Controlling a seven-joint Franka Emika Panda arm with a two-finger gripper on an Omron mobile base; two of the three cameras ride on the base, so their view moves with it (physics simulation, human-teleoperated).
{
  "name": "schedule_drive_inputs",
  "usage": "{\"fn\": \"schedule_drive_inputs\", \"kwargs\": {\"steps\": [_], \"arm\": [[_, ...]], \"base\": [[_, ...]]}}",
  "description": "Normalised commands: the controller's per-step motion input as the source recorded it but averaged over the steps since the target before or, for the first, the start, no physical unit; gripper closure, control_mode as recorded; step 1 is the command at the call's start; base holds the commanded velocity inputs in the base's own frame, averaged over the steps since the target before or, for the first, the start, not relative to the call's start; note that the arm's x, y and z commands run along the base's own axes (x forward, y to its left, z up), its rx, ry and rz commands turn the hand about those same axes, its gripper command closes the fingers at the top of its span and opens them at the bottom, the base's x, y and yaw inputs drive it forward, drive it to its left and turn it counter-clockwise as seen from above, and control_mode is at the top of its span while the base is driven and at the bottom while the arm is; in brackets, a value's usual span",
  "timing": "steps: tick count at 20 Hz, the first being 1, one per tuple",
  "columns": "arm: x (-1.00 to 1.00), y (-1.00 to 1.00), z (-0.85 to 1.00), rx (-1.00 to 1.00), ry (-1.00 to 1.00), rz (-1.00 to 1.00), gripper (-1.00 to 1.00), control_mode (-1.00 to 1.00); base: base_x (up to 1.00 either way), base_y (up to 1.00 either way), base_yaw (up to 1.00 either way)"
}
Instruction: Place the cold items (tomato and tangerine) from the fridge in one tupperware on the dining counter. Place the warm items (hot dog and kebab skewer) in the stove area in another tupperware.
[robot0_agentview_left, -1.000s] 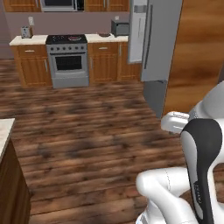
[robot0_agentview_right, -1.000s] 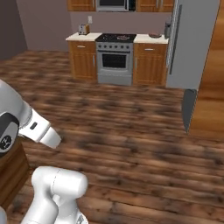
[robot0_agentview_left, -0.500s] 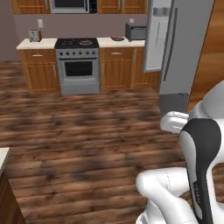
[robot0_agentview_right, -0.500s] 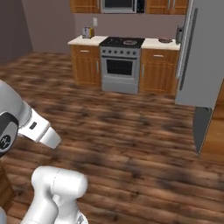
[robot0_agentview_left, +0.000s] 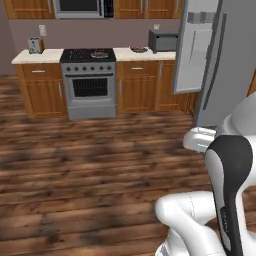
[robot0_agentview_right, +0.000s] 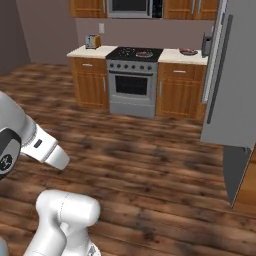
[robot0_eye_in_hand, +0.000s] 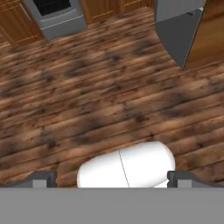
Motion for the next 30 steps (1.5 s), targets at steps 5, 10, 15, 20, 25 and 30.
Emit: {"fn": "schedule_drive_inputs", "kwargs": {"steps": [5, 10, 15, 20, 25, 30], "arm": [[0.00, 0.00, 0.00, 0.00, 0.00, 0.00, -1.00, 1.00], [0.00, 0.00, 0.00, 0.00, 0.00, 0.00, -1.00, 1.00], [0.00, 0.00, 0.00, 0.00, 0.00, 0.00, -1.00, 1.00], [0.00, 0.00, 0.00, 0.00, 0.00, 0.00, -1.00, 1.00], [0.00, 0.00, 0.00, 0.00, 0.00, 0.00, -1.00, 1.00], [0.00, 0.00, 0.00, 0.00, 0.00, 0.00, -1.00, 1.00]], "base": [[1.00, 0.00, 0.00], [1.00, 0.00, 0.00], [1.00, 0.01, 0.00], [0.98, 0.04, -0.01], [0.84, 0.10, -0.13], [0.70, 0.27, -0.44]]}}
